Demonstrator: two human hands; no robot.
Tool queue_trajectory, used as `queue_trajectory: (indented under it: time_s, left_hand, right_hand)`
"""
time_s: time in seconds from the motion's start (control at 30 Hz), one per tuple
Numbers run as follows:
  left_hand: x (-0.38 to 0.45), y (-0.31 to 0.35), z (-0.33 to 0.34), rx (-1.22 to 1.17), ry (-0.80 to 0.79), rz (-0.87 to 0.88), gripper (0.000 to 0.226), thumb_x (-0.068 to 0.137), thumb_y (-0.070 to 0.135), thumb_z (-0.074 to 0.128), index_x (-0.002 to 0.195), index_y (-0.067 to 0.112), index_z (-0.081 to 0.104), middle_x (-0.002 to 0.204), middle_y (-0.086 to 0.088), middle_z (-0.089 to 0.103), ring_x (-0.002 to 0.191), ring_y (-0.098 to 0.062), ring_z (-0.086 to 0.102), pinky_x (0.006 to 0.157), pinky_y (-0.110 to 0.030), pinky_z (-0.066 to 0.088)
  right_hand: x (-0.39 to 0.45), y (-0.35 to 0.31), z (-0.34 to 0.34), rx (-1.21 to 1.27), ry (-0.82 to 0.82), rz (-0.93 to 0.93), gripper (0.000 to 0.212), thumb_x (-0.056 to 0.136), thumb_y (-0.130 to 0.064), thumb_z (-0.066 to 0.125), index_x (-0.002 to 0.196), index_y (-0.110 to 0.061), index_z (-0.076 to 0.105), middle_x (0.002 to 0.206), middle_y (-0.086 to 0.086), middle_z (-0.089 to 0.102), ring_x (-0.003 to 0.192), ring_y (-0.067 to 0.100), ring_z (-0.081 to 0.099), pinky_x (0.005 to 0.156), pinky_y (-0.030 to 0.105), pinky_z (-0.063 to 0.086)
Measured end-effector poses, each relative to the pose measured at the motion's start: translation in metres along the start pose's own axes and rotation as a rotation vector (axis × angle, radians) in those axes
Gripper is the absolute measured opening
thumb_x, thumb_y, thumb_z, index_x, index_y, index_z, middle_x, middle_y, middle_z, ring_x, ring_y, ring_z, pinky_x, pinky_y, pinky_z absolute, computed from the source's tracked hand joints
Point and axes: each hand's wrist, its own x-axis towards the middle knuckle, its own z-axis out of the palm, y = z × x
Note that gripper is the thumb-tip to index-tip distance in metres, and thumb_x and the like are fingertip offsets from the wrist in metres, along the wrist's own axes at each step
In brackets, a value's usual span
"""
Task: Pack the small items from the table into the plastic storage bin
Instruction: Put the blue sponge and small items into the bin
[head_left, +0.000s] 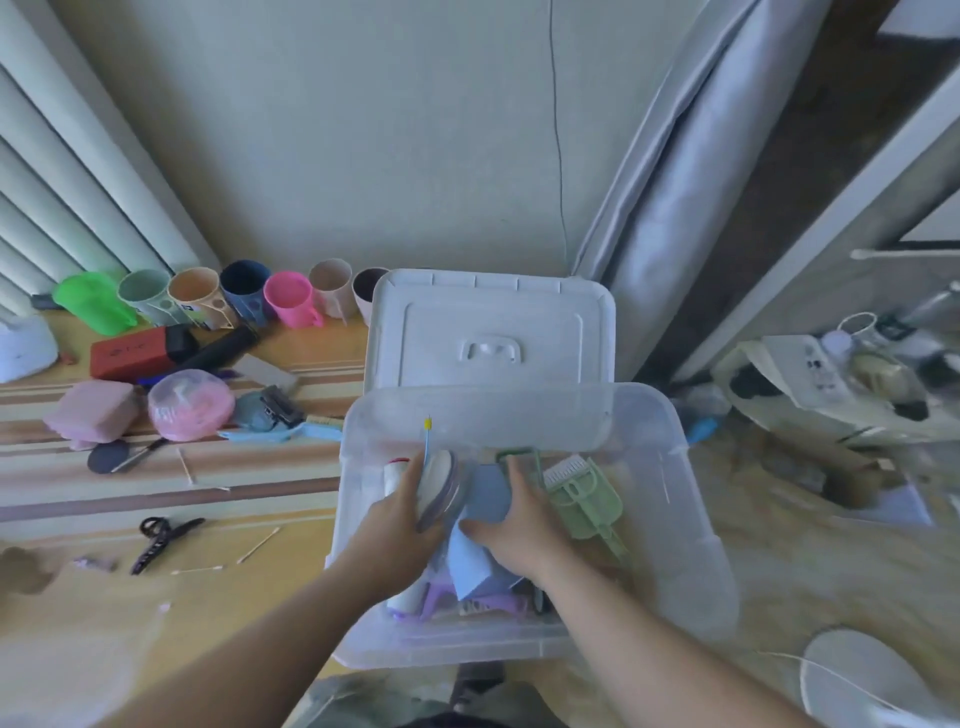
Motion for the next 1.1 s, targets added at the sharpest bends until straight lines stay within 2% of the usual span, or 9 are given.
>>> queue_trajectory:
  time_s: [0.23, 0.37, 0.47, 0.53, 0.6, 0.73, 0.8, 0.93, 1.1]
  left_hand:
    - [-0.005, 0.001, 0.003, -0.034, 0.016, -0.061, 0.085, 0.094, 0.041, 0.062, 0.157, 0.044, 0.005, 0.087, 0.0, 0.064, 0.07, -0.019, 0.066, 0.057, -0.03, 0.05]
    - [-0.005, 0.004, 0.01, -0.074, 0.022, -0.071, 0.085, 0.094, 0.042, 0.063, 0.156, 0.043, 0.006, 0.092, -0.001, 0.066, 0.077, -0.018, 0.068, 0.068, -0.035, 0.057]
    - [-0.005, 0.0, 0.014, -0.127, 0.021, -0.117, 0.089, 0.091, 0.043, 0.066, 0.155, 0.049, 0.004, 0.099, -0.002, 0.067, 0.083, -0.018, 0.068, 0.077, -0.039, 0.059]
    - [-0.005, -0.001, 0.016, -0.169, 0.011, -0.12, 0.09, 0.09, 0.041, 0.067, 0.154, 0.053, 0.005, 0.104, 0.001, 0.067, 0.088, -0.016, 0.068, 0.078, -0.037, 0.059]
    - [-0.006, 0.007, 0.017, -0.407, -0.016, -0.093, 0.078, 0.092, 0.033, 0.068, 0.151, 0.052, 0.021, 0.111, 0.005, 0.07, 0.096, -0.015, 0.07, 0.084, -0.038, 0.06]
    - [0.004, 0.027, 0.03, -0.846, -0.155, -0.1, 0.046, 0.091, 0.043, 0.057, 0.137, 0.041, 0.052, 0.13, 0.004, 0.067, 0.12, -0.017, 0.065, 0.107, -0.048, 0.049]
    - [0.01, 0.035, 0.039, -0.74, -0.194, -0.1, 0.039, 0.085, 0.046, 0.056, 0.119, 0.027, 0.06, 0.114, 0.0, 0.069, 0.108, -0.016, 0.065, 0.106, -0.048, 0.048]
    - [0.015, 0.053, 0.05, -0.464, -0.253, -0.073, 0.027, 0.091, 0.037, 0.06, 0.079, 0.019, 0.044, 0.074, 0.004, 0.047, 0.071, -0.016, 0.043, 0.071, -0.04, 0.045]
    - [0.017, 0.047, 0.045, 0.054, -0.287, 0.16, 0.023, 0.104, 0.047, 0.045, 0.105, 0.039, 0.067, 0.094, 0.013, 0.062, 0.088, -0.009, 0.057, 0.082, -0.032, 0.046]
  right_hand:
    - [0.0, -0.001, 0.009, -0.379, 0.086, 0.037, 0.078, 0.086, -0.076, 0.058, 0.146, -0.034, 0.033, 0.137, 0.011, 0.045, 0.119, 0.037, 0.057, 0.086, 0.042, 0.049]
    - [0.003, -0.001, 0.013, -0.372, -0.019, -0.017, 0.062, 0.099, -0.067, 0.05, 0.145, -0.028, 0.038, 0.134, 0.011, 0.042, 0.113, 0.037, 0.058, 0.086, 0.042, 0.049]
    - [0.004, 0.001, 0.001, -0.211, -0.08, -0.017, 0.053, 0.104, -0.054, 0.05, 0.15, -0.03, 0.041, 0.137, 0.009, 0.046, 0.116, 0.033, 0.059, 0.089, 0.039, 0.048]
    - [0.001, 0.003, -0.012, -0.021, -0.095, -0.004, 0.052, 0.1, -0.04, 0.056, 0.151, -0.034, 0.045, 0.125, 0.003, 0.057, 0.101, 0.023, 0.063, 0.085, 0.042, 0.053]
    - [-0.005, 0.002, -0.025, 0.205, -0.097, 0.011, 0.057, 0.095, -0.03, 0.062, 0.15, -0.036, 0.049, 0.109, 0.0, 0.063, 0.086, 0.017, 0.064, 0.084, 0.043, 0.056]
    - [-0.03, -0.009, -0.051, 0.592, -0.246, -0.015, 0.038, 0.099, -0.025, 0.069, 0.133, -0.039, 0.063, 0.112, 0.0, 0.076, 0.095, 0.019, 0.075, 0.082, 0.039, 0.061]
    - [-0.038, -0.007, -0.061, 0.533, -0.258, -0.069, 0.051, 0.092, -0.023, 0.078, 0.135, -0.042, 0.059, 0.113, -0.008, 0.078, 0.103, 0.013, 0.075, 0.088, 0.034, 0.06]
    - [-0.043, 0.005, -0.071, 0.213, -0.26, -0.068, 0.083, 0.071, -0.036, 0.09, 0.141, -0.048, 0.048, 0.118, -0.018, 0.073, 0.108, 0.001, 0.069, 0.086, 0.03, 0.06]
    - [-0.023, 0.024, -0.099, -0.335, -0.066, -0.106, 0.06, 0.079, -0.029, 0.067, 0.135, -0.041, 0.049, 0.123, -0.016, 0.061, 0.114, 0.022, 0.065, 0.089, 0.038, 0.056]
